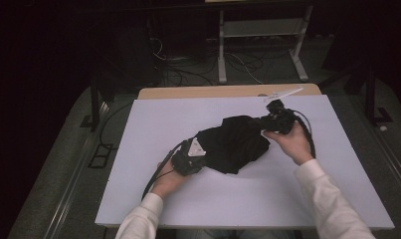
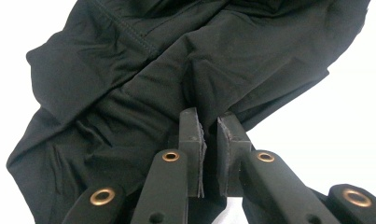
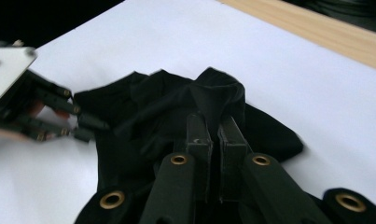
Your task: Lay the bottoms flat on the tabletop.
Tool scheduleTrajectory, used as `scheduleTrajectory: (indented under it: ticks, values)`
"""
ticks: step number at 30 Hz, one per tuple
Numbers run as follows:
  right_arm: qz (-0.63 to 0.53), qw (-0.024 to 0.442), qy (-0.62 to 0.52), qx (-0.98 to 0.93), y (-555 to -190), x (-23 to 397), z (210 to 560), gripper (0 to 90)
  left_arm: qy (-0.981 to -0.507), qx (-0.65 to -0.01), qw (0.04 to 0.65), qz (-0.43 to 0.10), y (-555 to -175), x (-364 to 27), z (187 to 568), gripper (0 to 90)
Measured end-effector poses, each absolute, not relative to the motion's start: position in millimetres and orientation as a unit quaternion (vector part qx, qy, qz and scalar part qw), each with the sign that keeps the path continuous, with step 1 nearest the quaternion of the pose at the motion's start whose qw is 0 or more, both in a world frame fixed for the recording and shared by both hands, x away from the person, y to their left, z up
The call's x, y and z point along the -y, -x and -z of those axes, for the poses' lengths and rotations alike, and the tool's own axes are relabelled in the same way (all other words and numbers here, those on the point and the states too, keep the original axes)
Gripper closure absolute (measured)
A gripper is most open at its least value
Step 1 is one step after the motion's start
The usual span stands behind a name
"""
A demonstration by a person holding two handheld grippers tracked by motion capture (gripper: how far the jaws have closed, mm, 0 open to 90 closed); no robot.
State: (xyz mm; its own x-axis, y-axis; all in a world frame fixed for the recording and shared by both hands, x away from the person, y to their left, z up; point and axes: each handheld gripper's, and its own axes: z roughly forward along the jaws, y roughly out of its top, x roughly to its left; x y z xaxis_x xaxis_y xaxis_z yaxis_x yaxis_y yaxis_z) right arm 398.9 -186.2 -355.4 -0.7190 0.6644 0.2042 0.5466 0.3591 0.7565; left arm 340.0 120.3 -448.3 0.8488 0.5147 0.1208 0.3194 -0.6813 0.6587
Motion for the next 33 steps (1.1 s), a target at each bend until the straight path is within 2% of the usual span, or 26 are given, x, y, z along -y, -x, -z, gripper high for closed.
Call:
scheduleTrajectory:
  ticks: [4,7,13,21,23,24,25,27,33]
  values:
    - [-0.435,0.074,-0.374,-0.816,-383.8,219.2,342.3,85.0,-0.903,-0.235,0.327,-0.148,-340.6,-121.5,447.4,82.9]
    - [-0.447,0.056,-0.383,-0.806,-371.5,240.2,338.5,84.9,-0.903,-0.239,0.326,-0.148,-340.8,-122.5,446.7,83.4]
    - [-0.412,-0.018,-0.382,-0.827,-337.6,253.5,365.0,84.8,-0.903,-0.242,0.326,-0.144,-340.4,-124.8,445.7,83.8]
    - [-0.365,-0.139,-0.365,-0.845,-292.6,243.3,412.7,83.0,-0.902,-0.245,0.33,-0.134,-339.4,-128.0,445.1,86.0]
    - [-0.35,-0.165,-0.348,-0.854,-284.9,235.1,419.7,75.4,-0.902,-0.244,0.331,-0.13,-339.0,-128.4,444.0,86.2]
    - [-0.349,-0.165,-0.341,-0.857,-282.9,232.3,419.6,66.6,-0.901,-0.244,0.334,-0.128,-338.6,-129.2,442.6,86.3]
    - [-0.353,-0.155,-0.333,-0.861,-280.7,228.8,417.3,59.1,-0.901,-0.242,0.337,-0.126,-338.3,-130.3,440.8,86.4]
    - [-0.368,-0.13,-0.322,-0.863,-278.8,223.8,407.5,49.6,-0.897,-0.244,0.348,-0.124,-337.3,-133.5,436.3,86.5]
    - [-0.404,-0.061,-0.323,-0.854,-295.4,212.4,378.5,31.0,-0.894,-0.23,0.37,-0.102,-329.7,-143.0,423.4,86.7]
